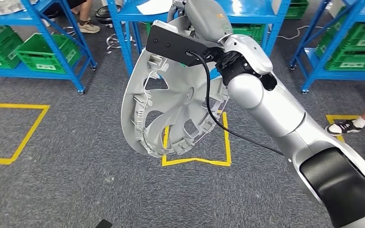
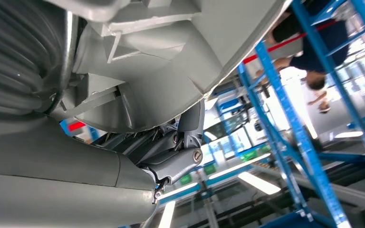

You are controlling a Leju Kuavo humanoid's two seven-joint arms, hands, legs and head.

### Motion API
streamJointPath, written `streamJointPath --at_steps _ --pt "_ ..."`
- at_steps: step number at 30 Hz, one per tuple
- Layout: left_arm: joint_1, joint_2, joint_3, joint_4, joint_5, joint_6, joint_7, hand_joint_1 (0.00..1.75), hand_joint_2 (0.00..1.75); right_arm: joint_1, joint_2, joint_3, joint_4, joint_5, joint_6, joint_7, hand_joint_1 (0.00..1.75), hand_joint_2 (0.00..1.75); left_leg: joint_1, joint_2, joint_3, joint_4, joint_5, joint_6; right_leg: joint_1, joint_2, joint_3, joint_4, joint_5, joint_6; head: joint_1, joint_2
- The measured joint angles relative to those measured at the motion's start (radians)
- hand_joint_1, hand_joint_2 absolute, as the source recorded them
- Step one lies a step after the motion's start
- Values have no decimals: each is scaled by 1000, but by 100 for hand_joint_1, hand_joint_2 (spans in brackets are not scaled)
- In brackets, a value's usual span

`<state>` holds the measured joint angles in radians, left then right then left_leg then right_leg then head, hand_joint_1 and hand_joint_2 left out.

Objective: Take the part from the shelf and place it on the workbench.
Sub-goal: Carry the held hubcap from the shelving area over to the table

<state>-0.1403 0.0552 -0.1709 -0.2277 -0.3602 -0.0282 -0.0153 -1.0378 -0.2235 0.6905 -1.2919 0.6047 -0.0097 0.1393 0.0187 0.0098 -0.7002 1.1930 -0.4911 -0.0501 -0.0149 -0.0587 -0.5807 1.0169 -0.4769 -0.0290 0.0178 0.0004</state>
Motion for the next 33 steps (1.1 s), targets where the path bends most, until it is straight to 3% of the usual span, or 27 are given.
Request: streamJointPath --at_steps 2,4,6,7,9,11,13,14,15,17,19,21,22,24,25,26,28,29,30,33 --pt "-2 1 0 0 0 0 0 0 175 -2 0 -1 -2 0 0 0 175 175 -7 52 65 -124 40 7 5 -21 1 4 -5 9 -1 0" --pt "-3 1 0 0 0 0 0 0 175 -3 -1 -2 -3 1 1 0 175 175 -15 75 82 -168 42 21 13 -40 1 7 -8 17 -1 0" --pt "-2 1 0 0 -1 0 0 0 175 -3 -1 -2 -3 2 3 0 175 175 -15 47 77 -168 47 35 16 -62 4 6 -11 27 0 0" --pt "-1 1 0 0 -1 0 0 0 175 -3 -1 -2 -4 3 3 0 175 175 -14 35 77 -170 50 42 13 -58 3 11 -18 33 0 0" --pt "-2 1 0 0 -1 0 1 0 175 -4 -1 -3 -4 3 4 -1 175 175 -10 11 77 -174 56 54 7 -12 -22 75 -60 42 2 0" --pt "-3 1 0 0 -1 0 1 0 175 -1 -4 -3 -4 3 6 -1 175 175 -9 -13 74 -174 59 60 5 40 -86 213 -124 44 3 0" --pt "-2 1 0 0 -1 0 2 0 175 6 -7 -3 -4 5 8 0 175 175 -10 -42 71 -172 61 62 6 55 -131 300 -143 43 4 0" --pt "-1 1 0 0 -1 0 2 0 175 9 -7 -3 -4 7 9 0 175 175 -11 -57 69 -169 61 62 6 58 -127 287 -125 40 4 0" --pt "0 1 0 0 -2 0 3 0 175 9 -7 -3 -4 9 9 0 175 175 -10 -72 67 -166 62 60 5 64 -104 235 -91 37 5 0" --pt "-1 0 0 0 -2 0 3 0 175 7 -7 -3 -4 10 9 -1 175 175 -10 -99 61 -157 63 53 2 100 -40 99 -36 33 5 0" --pt "-2 0 0 0 -2 0 3 0 175 6 -7 -4 -4 10 10 -2 175 175 -10 -122 53 -155 67 40 1 121 -11 34 -21 30 5 0" --pt "2 3 0 0 -2 0 3 0 175 6 -7 -4 -4 11 10 -2 175 175 -8 -140 45 -162 76 24 3 103 -10 30 -17 22 5 0" --pt "4 4 0 1 -2 0 2 0 175 6 -6 -4 -4 12 10 -1 175 175 -9 -130 41 -161 75 18 3 91 -9 26 -13 15 4 0" --pt "6 4 0 1 -2 0 2 0 175 3 -5 -4 -4 13 10 -2 175 175 -11 -76 17 -115 45 7 -1 68 -7 18 -6 2 -2 0" --pt "5 3 0 1 -2 0 2 0 175 2 -4 -4 -4 12 10 -2 175 175 -11 -43 -5 -61 15 2 -1 57 -6 16 -4 -2 -6 0" --pt "3 2 0 1 -2 0 2 0 175 2 -4 -4 -5 12 10 -2 175 175 -9 -25 -34 6 -17 -3 0 45 -7 16 -4 -4 -8 0" --pt "2 2 0 1 -2 0 2 0 175 5 -4 -4 -4 12 11 -2 175 175 -6 -16 -75 105 -53 -9 1 20 -7 17 -5 -5 -8 0" --pt "3 2 0 1 -2 0 3 0 175 7 -4 -4 -4 12 11 -2 175 175 -6 -14 -70 105 -45 -10 1 6 -7 17 -6 -4 -8 0" --pt "3 2 0 1 -2 0 3 0 175 7 -4 -4 -4 12 11 -2 175 175 -6 -9 -45 63 -21 -9 1 -6 -6 17 -7 -3 -8 0" --pt "1 3 0 1 -2 0 3 0 175 5 -4 -4 -5 12 10 -2 175 175 -16 55 62 -131 48 8 7 -39 -1 17 -12 7 -8 0"
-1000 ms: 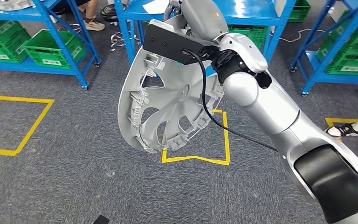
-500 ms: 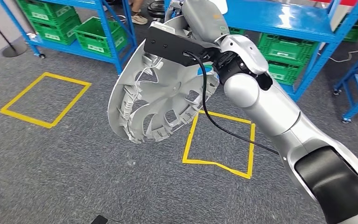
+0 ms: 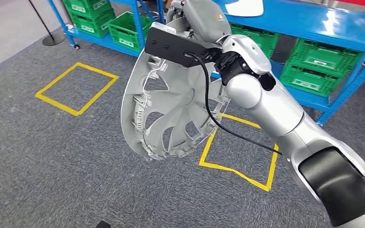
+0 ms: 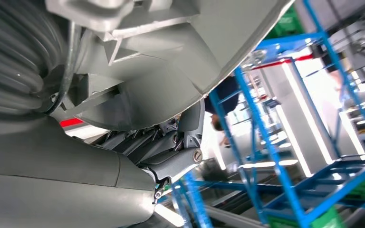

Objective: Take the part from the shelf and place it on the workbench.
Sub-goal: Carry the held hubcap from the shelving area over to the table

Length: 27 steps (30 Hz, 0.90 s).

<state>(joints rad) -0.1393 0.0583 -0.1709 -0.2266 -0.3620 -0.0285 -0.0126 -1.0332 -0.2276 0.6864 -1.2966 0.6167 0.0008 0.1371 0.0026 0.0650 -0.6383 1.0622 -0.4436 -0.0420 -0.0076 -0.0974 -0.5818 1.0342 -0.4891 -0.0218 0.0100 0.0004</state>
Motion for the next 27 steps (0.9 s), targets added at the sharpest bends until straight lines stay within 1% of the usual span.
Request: streamJointPath --at_steps 1,2,3,4,5,6,7,8,9,10,11,12,13,14,15,16,17,18,19,20,21,22,23,24,25,26,27 --pt "-1 0 0 0 0 1 0 0 175 -1 0 0 0 0 0 0 175 175 -4 13 13 -29 6 9 3 -10 1 -1 -1 5 1 0" --pt "-2 0 0 0 0 3 2 0 175 -2 0 0 0 0 0 -1 175 175 -8 10 13 -35 4 18 6 -20 3 -2 -2 10 2 0" --pt "-2 -1 0 0 0 7 5 0 175 -3 0 0 0 1 0 -2 175 175 -6 -5 11 -36 8 25 7 -32 5 -4 -2 16 3 0" --pt "-1 -2 0 0 1 12 9 0 175 -3 0 -1 0 1 0 -3 175 175 -4 -17 10 -39 10 31 6 -31 6 -3 -6 22 3 0" --pt "0 -5 0 0 1 16 13 0 175 -3 -1 -1 0 2 0 -4 175 175 -1 -30 10 -42 14 37 4 -13 4 7 -16 28 3 0" --pt "-1 -6 0 0 1 18 16 0 175 -4 -1 -2 0 2 0 -5 175 175 2 -42 11 -46 17 44 1 16 -8 36 -36 33 4 0" --pt "-3 -8 0 0 0 19 17 0 175 -5 -2 -2 1 2 0 -7 175 175 4 -54 10 -47 20 48 -1 52 -32 89 -66 36 5 0" --pt "-5 -8 0 0 -1 18 17 0 175 -5 -4 -2 1 2 0 -8 175 175 3 -68 8 -47 22 52 -2 78 -64 158 -99 37 6 0" --pt "-6 -8 0 0 -2 16 16 0 175 -3 -5 -2 2 2 0 -8 175 175 3 -82 6 -46 22 54 -2 90 -98 228 -127 37 7 0" --pt "-6 -8 0 0 -3 13 15 0 175 -1 -6 -2 3 2 0 -8 175 175 2 -98 5 -45 23 54 -2 95 -123 276 -139 37 7 0" --pt "-5 -7 0 0 -3 11 15 0 175 1 -7 -2 4 2 0 -8 175 175 2 -113 3 -42 23 54 -2 97 -130 285 -130 36 7 0" --pt "-4 -7 0 0 -5 10 15 0 175 1 -7 -2 4 2 0 -8 175 175 2 -129 3 -39 23 54 -2 100 -117 253 -101 34 7 0" --pt "-4 -6 0 0 -6 9 15 0 175 -1 -7 -2 4 2 0 -8 175 175 3 -145 2 -36 23 52 -3 111 -88 187 -62 30 7 0" --pt "-4 -7 0 0 -7 9 15 0 175 -3 -7 -2 5 2 0 -8 175 175 3 -160 0 -33 23 49 -5 135 -55 117 -32 26 6 0" --pt "-5 -6 0 0 -8 9 15 0 175 -6 -7 -2 5 2 0 -9 175 175 4 -174 -4 -30 24 44 -6 158 -29 59 -11 24 5 0" --pt "-6 -6 0 0 -8 9 14 0 175 -9 -7 -2 5 2 0 -9 175 175 6 -186 -9 -29 26 37 -5 175 -15 24 -3 22 3 0" --pt "-6 -5 0 0 -9 8 14 0 175 -10 -7 -2 6 2 0 -9 175 175 8 -198 -14 -30 30 29 -4 181 -12 14 -6 20 2 0" --pt "-5 -4 0 0 -9 8 14 0 175 -12 -6 -2 6 2 0 -9 175 175 9 -212 -18 -34 35 20 -2 170 -11 9 -2 17 2 0" --pt "-2 -2 0 0 -9 8 14 0 175 -13 -6 -2 6 2 0 -9 175 175 11 -217 -22 -37 38 13 -3 155 -8 4 2 11 3 0" --pt "1 -1 0 1 -9 7 14 0 175 -13 -4 -2 6 2 0 -10 175 175 9 -203 -27 -33 35 8 -5 141 -4 -2 6 3 0 0" --pt "1 0 0 1 -9 7 14 0 175 -15 -3 -2 6 3 1 -11 175 175 6 -175 -38 -12 22 3 -8 126 0 -8 10 -3 -4 0" --pt "1 0 0 1 -9 6 14 0 175 -17 -1 -2 6 3 1 -11 175 175 5 -137 -59 32 -3 0 -9 112 2 -13 12 -8 -7 0" --pt "-1 -1 0 1 -10 6 14 0 175 -18 -1 -2 7 3 1 -11 175 175 5 -103 -88 94 -34 -4 -8 98 4 -14 12 -11 -11 0" --pt "-2 -1 0 1 -10 6 13 0 175 -18 -1 -2 7 3 1 -12 175 175 7 -84 -120 162 -63 -9 -8 83 4 -14 11 -13 -11 0" --pt "-2 -1 0 2 -10 6 14 0 175 -17 -1 -1 7 3 1 -11 175 175 10 -75 -144 215 -80 -13 -7 69 4 -14 10 -13 -11 0" --pt "-1 -1 0 2 -10 6 14 0 175 -16 -1 0 8 2 2 -11 175 175 13 -72 -153 235 -80 -16 -7 55 4 -13 9 -13 -12 0" --pt "-1 -1 0 2 -10 6 14 0 175 -16 -1 0 8 2 2 -11 175 175 15 -68 -140 215 -63 -19 -7 41 5 -13 8 -11 -12 0"
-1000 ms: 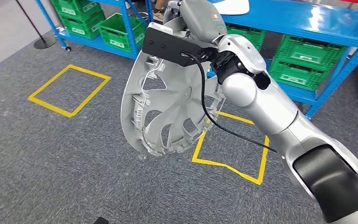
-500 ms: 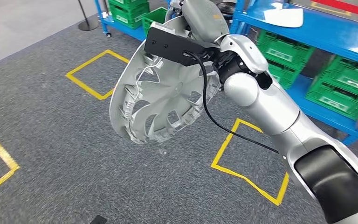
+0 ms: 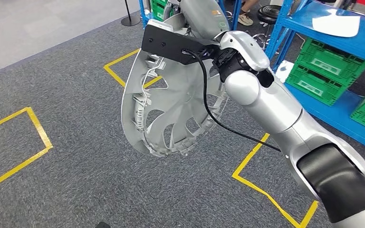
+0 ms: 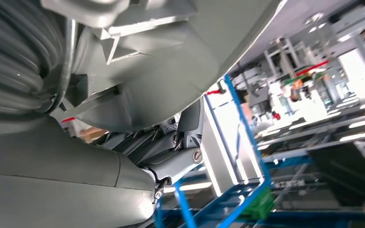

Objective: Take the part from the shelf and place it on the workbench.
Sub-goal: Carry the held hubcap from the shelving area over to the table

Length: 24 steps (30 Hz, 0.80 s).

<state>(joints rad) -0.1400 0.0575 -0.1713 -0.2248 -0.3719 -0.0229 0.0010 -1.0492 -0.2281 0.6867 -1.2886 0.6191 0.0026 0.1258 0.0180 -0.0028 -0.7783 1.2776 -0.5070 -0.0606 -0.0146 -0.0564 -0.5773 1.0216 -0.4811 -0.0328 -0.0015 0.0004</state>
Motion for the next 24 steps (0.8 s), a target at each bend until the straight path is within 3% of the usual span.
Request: streamJointPath --at_steps 2,4,5,7,9,11,13,14,15,16,18,20,22,23,24 --pt "0 1 0 0 0 0 0 0 175 -1 0 0 0 0 0 0 175 175 1 31 72 -130 55 -1 1 -25 3 3 -5 7 0 0" --pt "-2 2 0 0 0 0 0 0 175 -4 0 0 1 0 0 0 175 175 -4 62 130 -234 85 11 6 -46 5 7 -13 18 1 0" --pt "-2 2 0 0 0 0 0 0 175 -6 0 0 1 0 0 0 175 175 -7 67 138 -252 86 19 10 -55 7 7 -15 24 2 0" --pt "-1 2 0 0 0 0 0 0 175 -7 2 1 1 0 0 0 175 175 -7 41 136 -252 89 35 12 -71 11 4 -18 35 5 0" --pt "1 2 0 1 0 0 0 0 175 -7 4 2 2 0 0 0 175 175 -4 18 136 -257 94 47 6 -36 4 29 -39 46 7 0" --pt "-1 2 0 1 0 0 0 0 175 -7 2 1 3 0 0 0 175 175 -2 -5 135 -259 97 57 2 27 -43 132 -95 51 9 0" --pt "-2 2 0 2 0 0 0 0 175 -2 0 2 6 -1 0 0 175 175 -4 -31 134 -259 98 62 3 50 -111 263 -143 50 11 0" --pt "-1 2 0 2 1 0 0 0 175 1 -1 2 7 -1 0 1 175 175 -4 -46 133 -258 98 62 4 53 -131 294 -144 48 11 0" --pt "0 2 0 2 2 0 0 0 175 3 -1 2 8 -1 0 1 175 175 -5 -61 133 -256 99 62 4 56 -132 286 -126 45 12 0" --pt "2 2 0 3 3 0 -1 0 175 4 -1 2 9 0 0 1 175 175 -5 -76 132 -253 99 61 5 61 -113 240 -93 40 12 0" --pt "2 0 0 3 7 0 -1 0 175 1 -1 2 9 0 0 1 175 175 -5 -104 129 -249 101 56 7 99 -50 102 -28 30 11 0" --pt "1 -2 0 3 10 0 -2 0 175 -3 -1 3 9 -1 1 0 175 175 -3 -129 122 -249 106 45 11 128 -15 24 -3 26 12 0" --pt "3 -1 0 3 11 0 -2 0 175 -5 0 3 9 -1 1 0 175 175 0 -153 116 -256 114 30 14 113 -14 15 0 21 13 0" --pt "5 0 0 4 12 0 -2 0 175 -5 2 3 9 -1 1 0 175 175 0 -154 114 -258 117 25 12 100 -12 10 4 15 14 0" --pt "8 0 0 4 12 0 -2 0 175 -6 4 4 9 0 1 0 175 175 -2 -138 108 -250 111 21 10 87 -8 4 8 9 11 0"
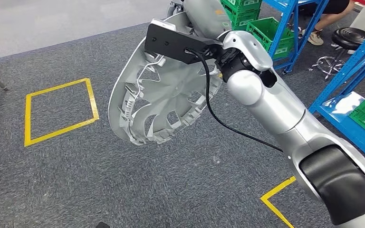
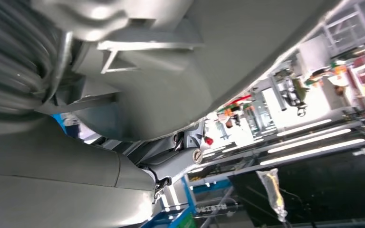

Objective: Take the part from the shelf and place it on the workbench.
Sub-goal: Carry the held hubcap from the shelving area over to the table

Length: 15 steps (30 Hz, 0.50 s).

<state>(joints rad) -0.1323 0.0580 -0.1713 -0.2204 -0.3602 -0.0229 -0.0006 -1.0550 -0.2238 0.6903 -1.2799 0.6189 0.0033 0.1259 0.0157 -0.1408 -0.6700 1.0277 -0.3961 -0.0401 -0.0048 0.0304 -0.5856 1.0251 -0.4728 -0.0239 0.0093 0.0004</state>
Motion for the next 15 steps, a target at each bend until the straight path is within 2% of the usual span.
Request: streamJointPath --at_steps 1,3,4,5,6,7,8,9,10,11,12,14,15 --pt "1 0 0 0 0 0 0 0 175 -2 3 0 0 0 0 0 175 175 -3 29 -14 28 -18 -3 -3 -14 3 -6 4 -6 -3 0" --pt "1 -1 0 0 0 0 0 0 175 -5 6 1 0 0 0 0 175 175 -5 101 -67 146 -82 -8 -2 -41 5 -11 7 -12 -9 0" --pt "1 -1 0 0 0 0 -1 0 175 -5 6 2 0 0 0 0 175 175 -3 120 -97 213 -112 -11 -1 -56 5 -11 6 -13 -9 0" --pt "1 -1 0 0 1 0 -1 0 175 -4 6 3 0 0 0 0 175 175 -1 129 -116 259 -128 -15 0 -70 5 -10 5 -13 -9 0" --pt "2 -1 0 0 1 0 -1 0 175 -3 7 4 0 0 1 0 175 175 1 133 -118 272 -126 -18 0 -84 5 -10 4 -13 -9 0" --pt "3 -1 0 0 1 0 -1 0 175 -3 7 4 0 0 1 0 175 175 4 139 -99 241 -107 -20 0 -98 5 -9 2 -11 -9 0" --pt "4 0 0 0 2 0 -1 0 175 -4 8 5 0 0 1 0 175 175 6 153 -61 178 -78 -22 -1 -111 6 -6 -1 -7 -9 0" --pt "4 0 0 0 3 0 -2 0 175 -5 9 5 0 0 1 0 175 175 5 178 -21 108 -55 -22 1 -123 6 -2 -5 -2 -9 0" --pt "3 1 0 0 4 0 -2 0 175 -7 11 5 0 0 1 0 175 175 4 196 11 50 -36 -17 2 -134 5 3 -10 4 -8 0" --pt "3 1 0 0 5 1 -3 0 175 -8 12 5 0 0 1 0 175 175 1 208 29 16 -29 -10 5 -143 6 7 -15 11 -7 0" --pt "2 0 0 0 6 1 -3 0 175 -10 14 5 0 0 1 -1 175 175 -2 208 32 7 -30 -1 7 -153 6 8 -17 16 -5 0" --pt "5 2 1 0 7 1 -4 0 175 -10 17 7 0 0 1 -1 175 175 -2 181 29 5 -26 15 5 -168 12 6 -22 28 -3 0" --pt "7 2 1 0 8 3 -4 0 175 -10 19 8 0 0 1 -1 175 175 -1 168 29 4 -24 21 2 -154 10 14 -31 34 -3 0"
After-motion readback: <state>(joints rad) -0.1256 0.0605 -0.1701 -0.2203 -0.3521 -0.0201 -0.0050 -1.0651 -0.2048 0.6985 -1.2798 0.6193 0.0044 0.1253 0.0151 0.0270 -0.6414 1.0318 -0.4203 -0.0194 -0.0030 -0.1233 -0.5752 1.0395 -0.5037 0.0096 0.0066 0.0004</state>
